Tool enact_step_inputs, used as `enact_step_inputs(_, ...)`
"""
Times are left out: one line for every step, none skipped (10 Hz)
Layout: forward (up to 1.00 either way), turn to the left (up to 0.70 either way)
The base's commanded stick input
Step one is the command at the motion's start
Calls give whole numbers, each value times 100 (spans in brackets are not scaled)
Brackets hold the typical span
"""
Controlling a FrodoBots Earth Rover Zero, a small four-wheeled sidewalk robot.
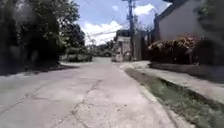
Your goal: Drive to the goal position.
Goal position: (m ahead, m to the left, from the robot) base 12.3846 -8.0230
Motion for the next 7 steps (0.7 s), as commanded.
enact_step_inputs(100,-3)
enact_step_inputs(100,-2)
enact_step_inputs(100,-2)
enact_step_inputs(100,-2)
enact_step_inputs(100,-2)
enact_step_inputs(100,-2)
enact_step_inputs(100,-3)
